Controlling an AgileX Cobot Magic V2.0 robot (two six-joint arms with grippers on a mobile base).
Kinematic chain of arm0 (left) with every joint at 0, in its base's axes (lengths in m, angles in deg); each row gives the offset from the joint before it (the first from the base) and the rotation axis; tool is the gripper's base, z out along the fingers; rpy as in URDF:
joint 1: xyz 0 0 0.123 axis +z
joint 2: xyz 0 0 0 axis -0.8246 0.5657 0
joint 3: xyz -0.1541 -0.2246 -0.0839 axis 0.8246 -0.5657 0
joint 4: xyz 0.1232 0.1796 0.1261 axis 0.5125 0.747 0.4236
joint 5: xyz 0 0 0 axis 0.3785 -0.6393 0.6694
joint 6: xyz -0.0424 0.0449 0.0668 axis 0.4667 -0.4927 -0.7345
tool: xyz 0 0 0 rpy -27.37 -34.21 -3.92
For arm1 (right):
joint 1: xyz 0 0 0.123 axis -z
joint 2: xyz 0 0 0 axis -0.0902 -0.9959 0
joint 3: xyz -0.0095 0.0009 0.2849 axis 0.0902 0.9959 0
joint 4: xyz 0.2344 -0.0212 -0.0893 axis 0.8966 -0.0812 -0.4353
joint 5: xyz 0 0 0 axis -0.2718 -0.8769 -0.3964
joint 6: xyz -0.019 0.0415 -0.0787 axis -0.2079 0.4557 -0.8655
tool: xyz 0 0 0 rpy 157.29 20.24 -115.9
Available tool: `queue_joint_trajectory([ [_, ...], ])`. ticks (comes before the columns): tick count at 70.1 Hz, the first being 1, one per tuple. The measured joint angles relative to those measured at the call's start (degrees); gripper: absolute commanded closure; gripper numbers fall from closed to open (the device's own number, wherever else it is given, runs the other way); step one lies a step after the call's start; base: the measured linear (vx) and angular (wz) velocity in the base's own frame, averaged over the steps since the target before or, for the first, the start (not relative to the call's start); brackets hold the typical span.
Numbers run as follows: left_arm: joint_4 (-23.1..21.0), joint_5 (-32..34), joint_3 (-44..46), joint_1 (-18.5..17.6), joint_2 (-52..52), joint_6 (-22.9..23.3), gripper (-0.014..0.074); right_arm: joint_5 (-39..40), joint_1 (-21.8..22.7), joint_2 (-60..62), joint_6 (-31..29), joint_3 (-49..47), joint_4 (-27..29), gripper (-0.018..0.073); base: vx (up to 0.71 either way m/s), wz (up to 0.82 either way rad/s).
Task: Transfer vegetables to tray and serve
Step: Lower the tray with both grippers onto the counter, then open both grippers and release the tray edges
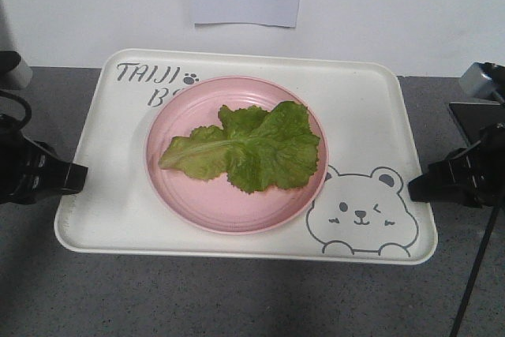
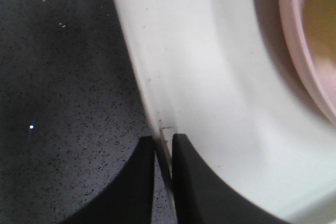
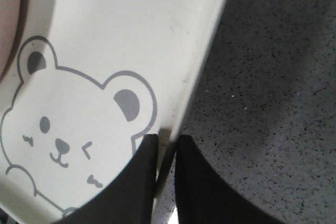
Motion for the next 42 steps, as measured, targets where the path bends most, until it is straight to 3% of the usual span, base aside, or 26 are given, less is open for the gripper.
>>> queue_joint_trajectory([
  [42,0.42,1.2,0.0,0.0,10.37,-0.1,0.0603,0.91,0.0,-6.59,2.6,0.0,-0.69,0.0562,0.0,0.0],
])
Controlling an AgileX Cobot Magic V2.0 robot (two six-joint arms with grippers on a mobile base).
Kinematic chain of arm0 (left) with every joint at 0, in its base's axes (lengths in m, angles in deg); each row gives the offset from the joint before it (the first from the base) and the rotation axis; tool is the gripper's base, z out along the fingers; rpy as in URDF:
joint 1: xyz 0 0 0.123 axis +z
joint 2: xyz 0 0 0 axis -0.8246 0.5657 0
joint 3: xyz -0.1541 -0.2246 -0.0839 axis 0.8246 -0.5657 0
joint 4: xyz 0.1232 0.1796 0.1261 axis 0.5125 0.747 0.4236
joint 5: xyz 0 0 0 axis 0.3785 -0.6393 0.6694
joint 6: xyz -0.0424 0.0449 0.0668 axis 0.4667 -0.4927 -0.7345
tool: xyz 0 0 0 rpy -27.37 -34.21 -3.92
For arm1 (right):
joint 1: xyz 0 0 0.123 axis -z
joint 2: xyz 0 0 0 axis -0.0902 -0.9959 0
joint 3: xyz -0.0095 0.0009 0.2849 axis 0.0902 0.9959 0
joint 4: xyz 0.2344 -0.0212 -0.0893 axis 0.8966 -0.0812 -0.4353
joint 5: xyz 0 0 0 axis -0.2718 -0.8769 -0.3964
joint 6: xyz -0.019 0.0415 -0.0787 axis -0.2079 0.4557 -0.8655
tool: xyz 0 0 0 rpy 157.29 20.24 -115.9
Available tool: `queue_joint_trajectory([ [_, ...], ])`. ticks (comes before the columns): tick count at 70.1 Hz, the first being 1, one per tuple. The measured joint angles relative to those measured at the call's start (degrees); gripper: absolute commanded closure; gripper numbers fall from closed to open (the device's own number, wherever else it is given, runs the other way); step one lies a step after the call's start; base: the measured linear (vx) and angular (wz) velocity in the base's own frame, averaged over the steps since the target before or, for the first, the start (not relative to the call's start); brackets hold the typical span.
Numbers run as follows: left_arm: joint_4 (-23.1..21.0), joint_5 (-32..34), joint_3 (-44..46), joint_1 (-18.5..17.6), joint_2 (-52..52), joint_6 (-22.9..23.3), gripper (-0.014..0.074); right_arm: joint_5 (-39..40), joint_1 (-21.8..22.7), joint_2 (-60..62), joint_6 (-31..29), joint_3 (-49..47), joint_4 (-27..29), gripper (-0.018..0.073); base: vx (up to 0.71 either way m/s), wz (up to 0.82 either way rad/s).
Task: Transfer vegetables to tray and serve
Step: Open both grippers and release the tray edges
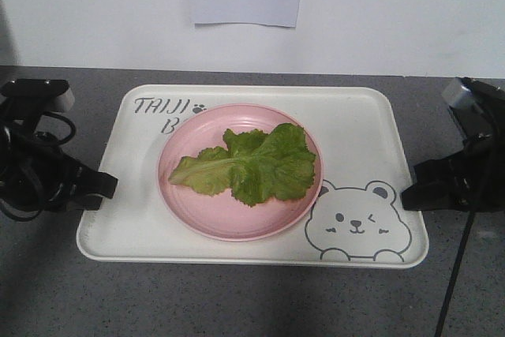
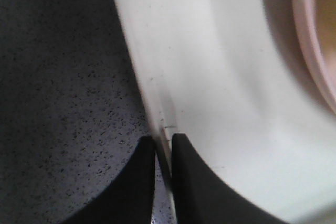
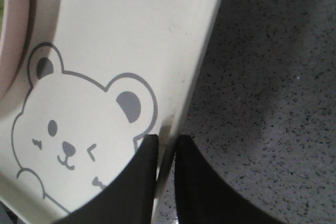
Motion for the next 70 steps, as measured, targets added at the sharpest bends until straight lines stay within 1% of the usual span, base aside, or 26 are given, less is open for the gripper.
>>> queue_joint_trajectory([
  [31,-0.17,4.13,0.0,-0.06,9.11,0.0,0.0603,3.77,0.0,-10.33,-1.54,0.0,0.34,0.0562,0.0,0.0],
  [54,-1.14,6.48,0.0,-0.13,15.58,0.0,0.0602,5.81,0.0,-14.92,-2.17,0.0,-0.13,0.0557,0.0,0.0],
  [64,-1.56,7.09,0.0,-0.18,17.3,0.0,0.0592,6.2,0.0,-16.28,-2.17,0.0,-0.65,0.0521,0.0,0.0],
  [70,-1.71,7.3,0.13,-0.18,17.49,0.0,0.0563,6.43,0.0,-16.41,-2.17,0.0,-0.94,0.0465,0.0,0.0],
])
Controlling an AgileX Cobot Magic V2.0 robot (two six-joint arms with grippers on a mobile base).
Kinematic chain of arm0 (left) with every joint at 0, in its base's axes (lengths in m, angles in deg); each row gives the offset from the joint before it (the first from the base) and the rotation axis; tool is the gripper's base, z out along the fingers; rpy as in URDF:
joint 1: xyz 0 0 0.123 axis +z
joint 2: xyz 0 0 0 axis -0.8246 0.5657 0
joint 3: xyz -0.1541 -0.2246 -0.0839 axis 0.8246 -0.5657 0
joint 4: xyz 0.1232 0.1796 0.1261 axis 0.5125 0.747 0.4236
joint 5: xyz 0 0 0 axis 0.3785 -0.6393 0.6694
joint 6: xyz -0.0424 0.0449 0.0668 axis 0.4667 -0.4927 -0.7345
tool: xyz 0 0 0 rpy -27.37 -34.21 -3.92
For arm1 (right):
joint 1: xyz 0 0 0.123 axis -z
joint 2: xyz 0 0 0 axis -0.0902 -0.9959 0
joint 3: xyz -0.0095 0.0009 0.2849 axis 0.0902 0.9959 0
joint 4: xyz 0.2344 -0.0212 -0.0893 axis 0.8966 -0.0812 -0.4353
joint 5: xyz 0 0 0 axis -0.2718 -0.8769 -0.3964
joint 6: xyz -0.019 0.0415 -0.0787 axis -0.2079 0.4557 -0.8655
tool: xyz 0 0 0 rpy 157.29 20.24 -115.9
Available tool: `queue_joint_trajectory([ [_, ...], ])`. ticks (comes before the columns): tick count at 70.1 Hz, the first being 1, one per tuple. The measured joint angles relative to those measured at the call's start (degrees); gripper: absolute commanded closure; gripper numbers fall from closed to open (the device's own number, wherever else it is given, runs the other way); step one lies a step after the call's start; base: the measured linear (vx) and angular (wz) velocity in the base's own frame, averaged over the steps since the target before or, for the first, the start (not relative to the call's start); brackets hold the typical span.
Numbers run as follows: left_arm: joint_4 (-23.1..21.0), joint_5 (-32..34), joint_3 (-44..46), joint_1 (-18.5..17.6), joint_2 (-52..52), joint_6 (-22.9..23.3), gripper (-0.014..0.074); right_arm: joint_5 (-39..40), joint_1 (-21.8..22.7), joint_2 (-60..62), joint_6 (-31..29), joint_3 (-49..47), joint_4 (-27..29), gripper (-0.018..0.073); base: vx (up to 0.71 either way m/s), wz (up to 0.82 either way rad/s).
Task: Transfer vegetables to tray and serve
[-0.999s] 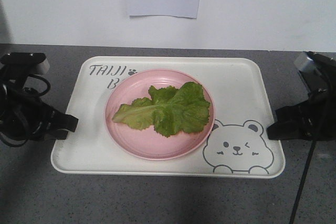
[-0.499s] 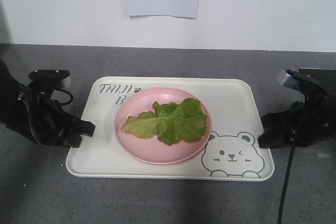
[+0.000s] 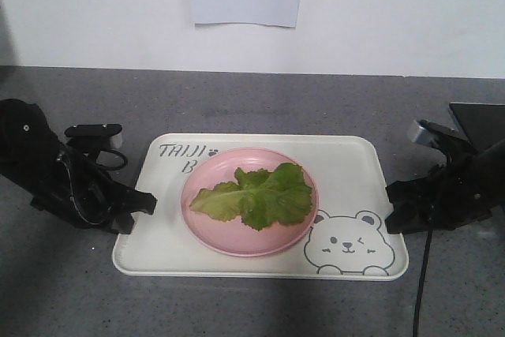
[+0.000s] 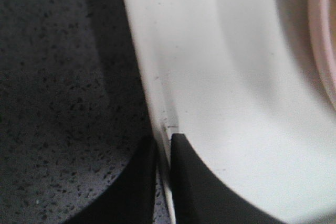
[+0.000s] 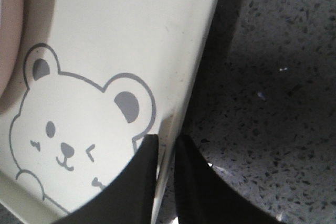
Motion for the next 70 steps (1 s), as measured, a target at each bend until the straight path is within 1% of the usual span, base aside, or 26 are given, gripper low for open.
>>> queue_joint_trajectory([
  [8,-0.01,0.26,0.0,0.0,0.0,-0.31,0.049,-0.45,-0.18,0.0,-0.88,0.0,-0.63,0.0371,0.0,0.0],
  [15,-0.01,0.6,0.0,0.0,0.11,-1.12,0.0388,-1.12,-0.29,0.0,-1.27,0.0,-0.76,0.0277,0.0,0.0],
  [22,-0.05,0.87,0.05,-0.11,0.11,-1.31,0.0281,-1.12,-0.29,0.0,-1.32,0.0,-0.41,0.0206,0.0,0.0],
  [24,-0.11,0.87,0.05,-0.11,0.11,-1.36,0.024,-1.12,-0.29,0.0,-1.32,0.0,-0.34,0.0195,0.0,0.0],
  [26,-0.11,0.87,0.05,-0.11,0.11,-1.36,0.0225,-1.12,-0.29,0.0,-1.32,0.0,-0.34,0.0183,0.0,0.0],
  [28,-0.17,0.92,0.05,-0.11,0.11,-1.36,0.019,-1.12,-0.29,0.0,-1.32,0.0,-0.4,0.0176,0.0,0.0],
  [35,-0.17,1.04,0.05,-0.11,0.04,-1.36,0.0126,-1.01,-0.46,0.0,-1.32,-0.06,-1.18,0.0174,0.0,0.0],
  [41,0.32,1.04,0.05,-0.18,-0.74,-1.36,0.0106,-0.95,-0.46,0.35,-1.11,-0.06,-2.01,0.0187,0.0,0.0],
  [52,2.16,0.02,0.05,-0.19,-4.77,-1.36,0.0111,-1.0,-0.46,3.9,1.16,-0.06,-5.04,0.0219,0.0,0.0],
  [61,4.9,-1.81,0.05,-0.19,-10.11,-1.3,0.0119,-1.54,-0.46,9.11,4.57,-0.06,-8.71,0.0234,0.0,0.0],
  [70,8.39,-3.61,0.05,-0.3,-16.16,0.55,0.0132,-2.64,-0.46,16.14,8.74,-0.06,-13.27,0.0236,0.0,0.0],
])
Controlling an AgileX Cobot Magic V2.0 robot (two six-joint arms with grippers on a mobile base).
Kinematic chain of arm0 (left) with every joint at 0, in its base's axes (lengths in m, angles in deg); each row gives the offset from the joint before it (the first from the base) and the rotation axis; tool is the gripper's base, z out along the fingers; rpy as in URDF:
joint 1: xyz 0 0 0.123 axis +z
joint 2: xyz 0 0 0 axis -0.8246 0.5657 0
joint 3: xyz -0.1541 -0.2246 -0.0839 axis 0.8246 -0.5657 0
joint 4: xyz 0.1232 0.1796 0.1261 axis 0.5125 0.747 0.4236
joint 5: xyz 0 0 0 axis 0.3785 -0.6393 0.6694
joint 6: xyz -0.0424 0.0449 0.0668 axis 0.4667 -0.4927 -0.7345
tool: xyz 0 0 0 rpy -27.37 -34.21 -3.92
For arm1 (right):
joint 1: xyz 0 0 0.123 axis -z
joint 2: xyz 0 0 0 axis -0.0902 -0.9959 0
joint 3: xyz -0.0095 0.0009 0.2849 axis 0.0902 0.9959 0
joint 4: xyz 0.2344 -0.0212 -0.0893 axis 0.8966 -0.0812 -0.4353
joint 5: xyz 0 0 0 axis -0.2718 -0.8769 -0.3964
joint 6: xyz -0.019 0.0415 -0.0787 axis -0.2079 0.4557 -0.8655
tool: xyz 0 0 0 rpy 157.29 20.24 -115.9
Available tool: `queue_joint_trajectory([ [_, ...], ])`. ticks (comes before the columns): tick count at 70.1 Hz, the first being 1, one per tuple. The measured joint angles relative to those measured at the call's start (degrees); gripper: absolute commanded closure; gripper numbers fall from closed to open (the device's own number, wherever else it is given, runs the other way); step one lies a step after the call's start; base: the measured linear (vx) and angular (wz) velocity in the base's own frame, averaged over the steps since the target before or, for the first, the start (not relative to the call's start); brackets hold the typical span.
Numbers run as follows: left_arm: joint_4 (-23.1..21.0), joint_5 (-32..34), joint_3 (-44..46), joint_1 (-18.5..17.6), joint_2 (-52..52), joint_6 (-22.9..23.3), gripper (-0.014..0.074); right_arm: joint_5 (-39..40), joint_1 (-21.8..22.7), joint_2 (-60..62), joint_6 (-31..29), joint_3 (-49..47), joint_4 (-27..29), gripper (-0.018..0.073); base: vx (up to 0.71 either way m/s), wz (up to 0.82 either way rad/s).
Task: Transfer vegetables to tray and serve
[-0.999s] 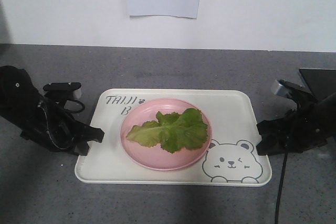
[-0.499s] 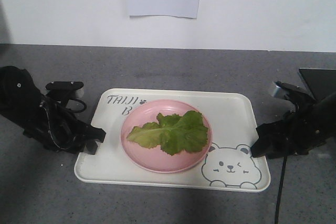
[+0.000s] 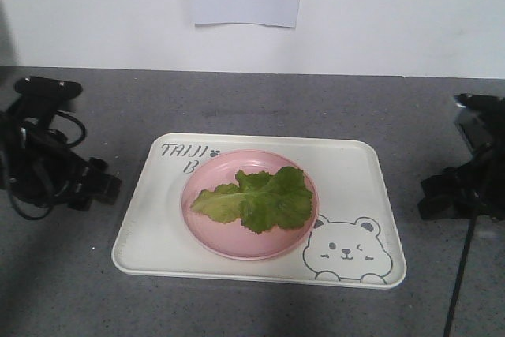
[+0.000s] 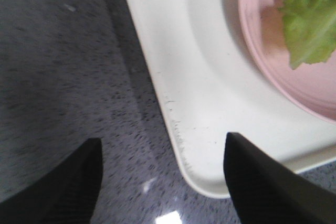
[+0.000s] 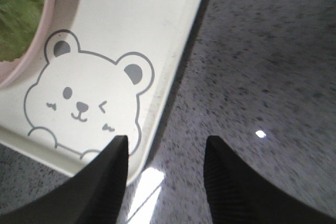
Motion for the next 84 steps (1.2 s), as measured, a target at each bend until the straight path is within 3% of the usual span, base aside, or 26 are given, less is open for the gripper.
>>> queue_joint_trajectory([
  [22,9.43,0.75,-6.51,0.0,-18.0,7.38,0.0135,-1.29,0.0,23.05,6.9,7.08,-7.81,0.0236,0.0,0.0],
  [39,10.12,7.93,-17.58,0.0,-27.71,8.42,0.0135,-1.2,0.0,39.77,8.31,12.1,-10.31,0.0239,0.0,0.0],
  [57,10.59,15.84,-24.39,0.0,-30.29,8.47,0.0148,-1.32,0.0,49.77,8.6,14.82,-10.54,0.0268,0.0,0.0],
  [69,10.59,20.12,-24.66,0.0,-30.29,8.47,0.0241,-1.39,0.0,50.57,8.66,15.11,-9.61,0.0312,0.0,0.0],
  [84,10.65,22.1,-24.66,0.0,-30.35,8.47,0.0465,-1.39,0.0,50.57,8.71,15.11,-9.55,0.044,0.0,0.0],
])
